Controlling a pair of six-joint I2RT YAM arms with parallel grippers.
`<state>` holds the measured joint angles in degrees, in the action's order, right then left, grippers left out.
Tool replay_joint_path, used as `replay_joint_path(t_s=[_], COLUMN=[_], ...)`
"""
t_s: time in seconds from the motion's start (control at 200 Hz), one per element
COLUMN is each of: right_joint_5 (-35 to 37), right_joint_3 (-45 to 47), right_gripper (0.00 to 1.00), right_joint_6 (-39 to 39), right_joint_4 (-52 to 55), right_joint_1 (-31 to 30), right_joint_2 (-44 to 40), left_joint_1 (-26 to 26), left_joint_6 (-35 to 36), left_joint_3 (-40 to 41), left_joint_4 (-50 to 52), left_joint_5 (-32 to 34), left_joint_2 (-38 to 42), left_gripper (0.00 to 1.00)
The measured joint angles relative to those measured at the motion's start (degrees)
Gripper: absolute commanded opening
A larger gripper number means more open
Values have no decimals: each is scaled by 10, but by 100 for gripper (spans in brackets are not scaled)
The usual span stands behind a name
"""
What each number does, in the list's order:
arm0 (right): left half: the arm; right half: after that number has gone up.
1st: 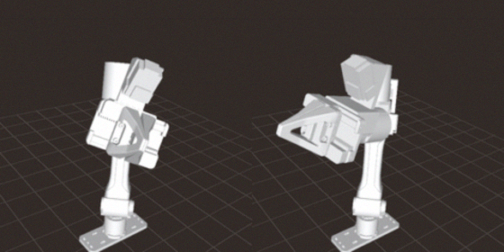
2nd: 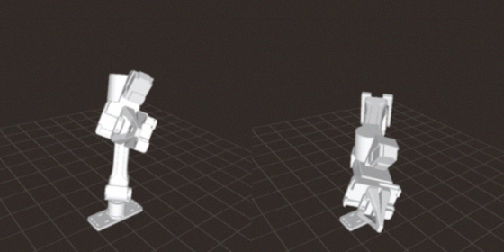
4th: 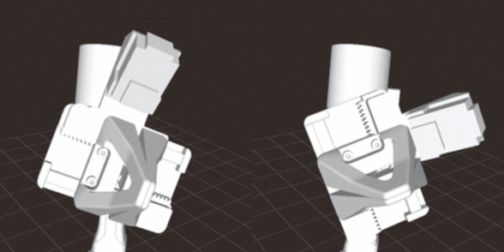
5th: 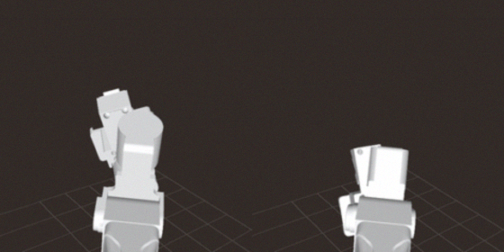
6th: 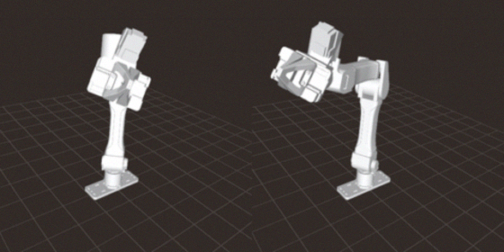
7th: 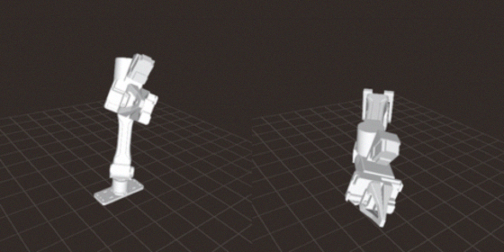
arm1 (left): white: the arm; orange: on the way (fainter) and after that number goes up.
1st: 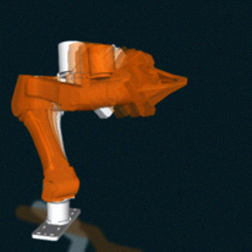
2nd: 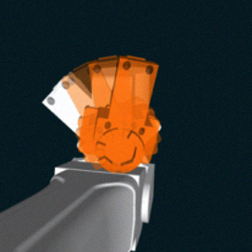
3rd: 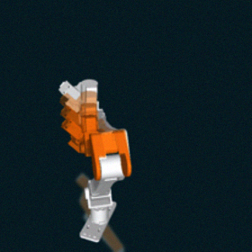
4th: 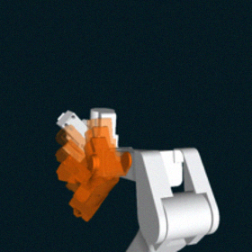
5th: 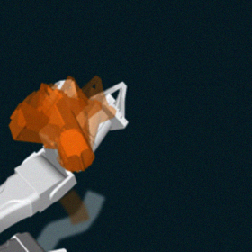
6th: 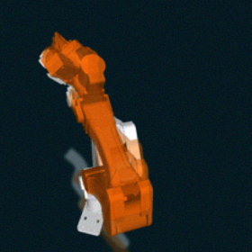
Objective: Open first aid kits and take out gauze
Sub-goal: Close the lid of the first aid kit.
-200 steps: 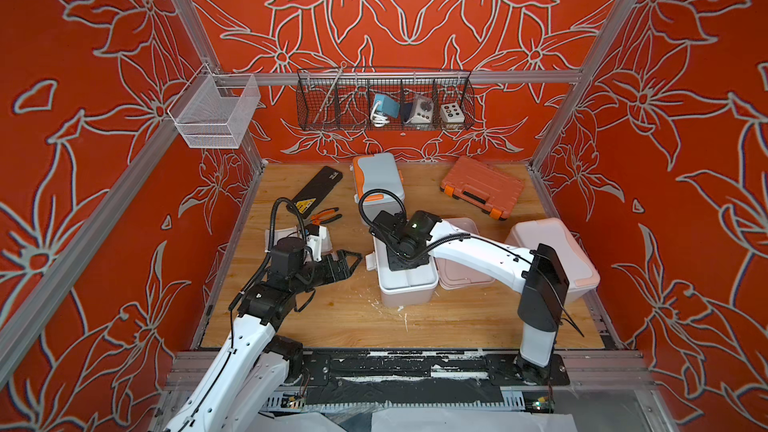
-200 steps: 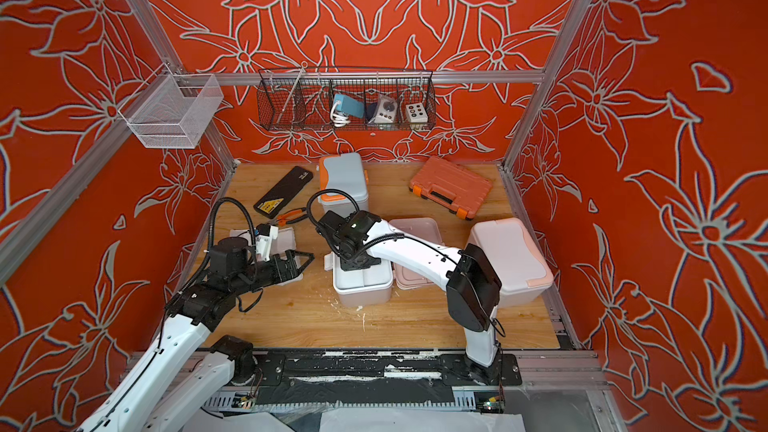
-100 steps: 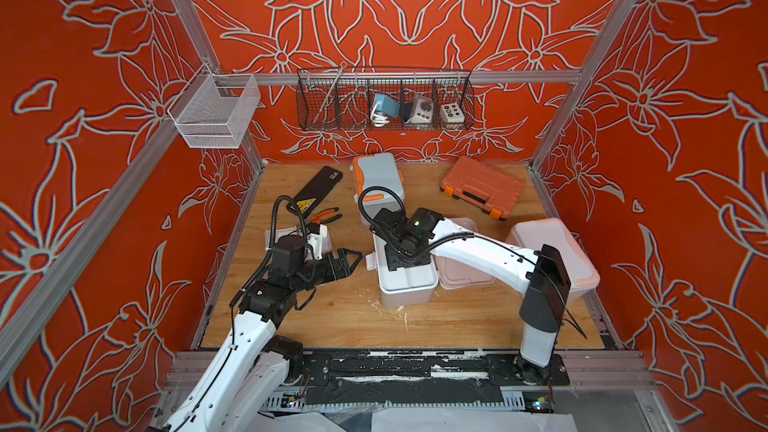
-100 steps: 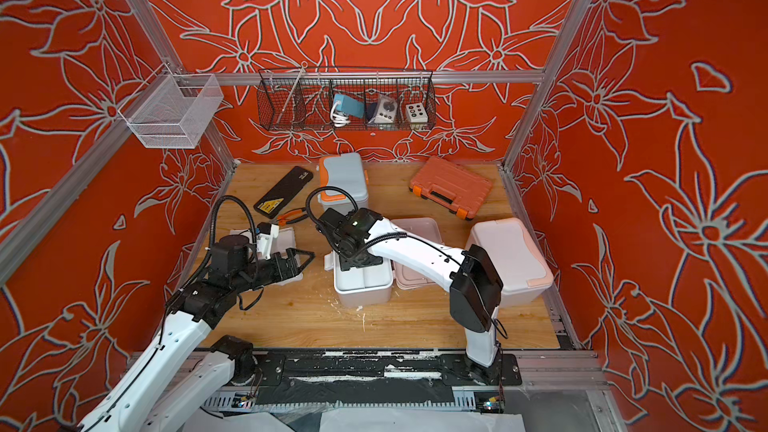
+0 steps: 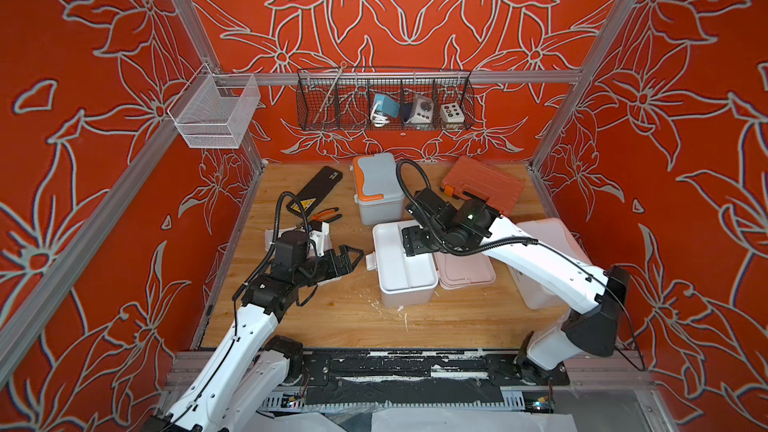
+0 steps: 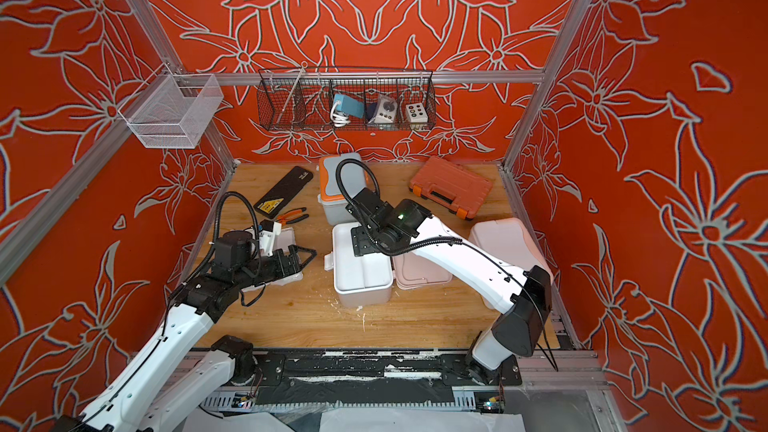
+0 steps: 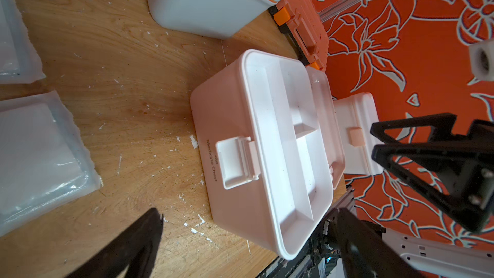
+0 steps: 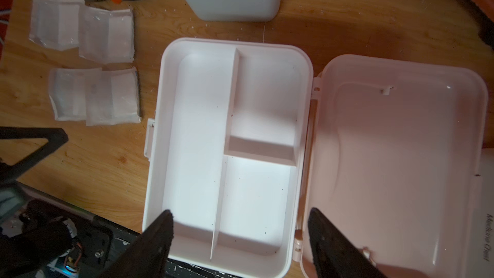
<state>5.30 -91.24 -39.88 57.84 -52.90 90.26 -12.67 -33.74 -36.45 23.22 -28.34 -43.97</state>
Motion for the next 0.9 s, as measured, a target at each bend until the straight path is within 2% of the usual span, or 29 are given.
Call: replay_joint_path(t_s=[0.155, 0.275, 0.4, 0.555, 0.681, 0.901], right_joint_5=[-34, -47, -45, -56, -74, -176], right_joint_3=[4, 26, 94, 173, 228, 337], right_gripper=[72, 78, 86, 92, 94, 96], right_joint_6=[30, 46, 63, 70, 70, 67], right_joint_4=[-18, -26, -45, -68, -102, -182], right_joint_1=[27, 66, 124, 235, 326, 454], right_joint_2=[14, 10, -31, -114, -161, -195], left_joint_1=[-13, -33, -71, -121, -140, -143], left_joint_6=[-8, -9, -7, -4, -1, -1], left_joint_3=[-1, -9, -30, -59, -63, -63], left_joint_4=[-2, -2, 4, 12, 12, 5], left_joint_5=[2, 9, 41, 90, 107, 102], left_joint_2=[-8, -25, -45, -72, -92, -111], left_gripper=[98, 98, 98, 98, 98, 98])
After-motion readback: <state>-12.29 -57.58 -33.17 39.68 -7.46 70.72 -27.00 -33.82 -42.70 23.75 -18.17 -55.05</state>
